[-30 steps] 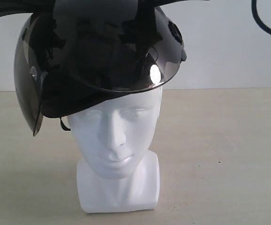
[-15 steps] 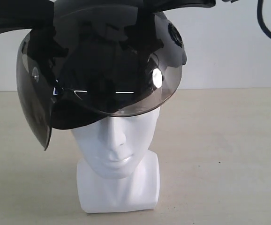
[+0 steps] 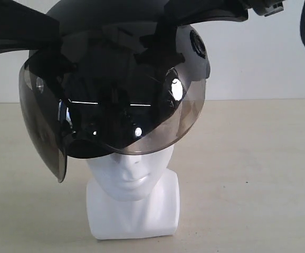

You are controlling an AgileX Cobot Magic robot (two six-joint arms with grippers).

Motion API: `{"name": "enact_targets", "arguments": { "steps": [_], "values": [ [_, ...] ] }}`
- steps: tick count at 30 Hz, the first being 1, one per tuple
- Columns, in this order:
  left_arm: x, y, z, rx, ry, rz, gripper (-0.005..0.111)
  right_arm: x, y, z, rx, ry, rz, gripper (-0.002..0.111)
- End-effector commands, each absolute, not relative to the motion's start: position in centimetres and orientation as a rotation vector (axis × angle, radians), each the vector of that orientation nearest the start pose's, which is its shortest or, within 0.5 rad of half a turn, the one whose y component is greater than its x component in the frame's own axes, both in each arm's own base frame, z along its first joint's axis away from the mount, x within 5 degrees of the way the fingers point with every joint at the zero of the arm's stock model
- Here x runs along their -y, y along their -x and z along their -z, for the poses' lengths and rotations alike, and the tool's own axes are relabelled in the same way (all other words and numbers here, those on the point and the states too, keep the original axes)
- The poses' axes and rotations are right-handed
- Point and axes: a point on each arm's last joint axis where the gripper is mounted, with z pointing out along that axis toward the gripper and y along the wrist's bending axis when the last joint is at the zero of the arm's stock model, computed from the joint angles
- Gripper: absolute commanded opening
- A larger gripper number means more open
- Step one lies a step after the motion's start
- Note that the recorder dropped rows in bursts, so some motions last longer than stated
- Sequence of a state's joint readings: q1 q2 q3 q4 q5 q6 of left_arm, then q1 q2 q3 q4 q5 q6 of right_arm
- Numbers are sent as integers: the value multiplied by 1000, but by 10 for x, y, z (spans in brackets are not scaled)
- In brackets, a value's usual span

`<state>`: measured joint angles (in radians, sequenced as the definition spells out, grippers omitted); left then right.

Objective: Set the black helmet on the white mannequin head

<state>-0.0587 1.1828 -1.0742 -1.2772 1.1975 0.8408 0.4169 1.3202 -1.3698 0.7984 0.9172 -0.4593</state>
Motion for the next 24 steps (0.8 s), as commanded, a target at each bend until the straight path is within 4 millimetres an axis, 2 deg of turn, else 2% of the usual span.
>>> {"name": "enact_targets", "arguments": {
  "steps": [1, 13, 24],
  "values": [
    [96, -203, -384, -2009, -664, 1258, 4, -158, -231, -401, -2183, 755, -908, 0],
    [96, -197, -391, -1947, -693, 1248, 4, -156, -239, -404, -2130, 697, -841, 0],
    [93, -197, -396, -1921, -651, 1194, 4, -147, -243, -402, -2171, 636, -709, 0]
  ]
}}
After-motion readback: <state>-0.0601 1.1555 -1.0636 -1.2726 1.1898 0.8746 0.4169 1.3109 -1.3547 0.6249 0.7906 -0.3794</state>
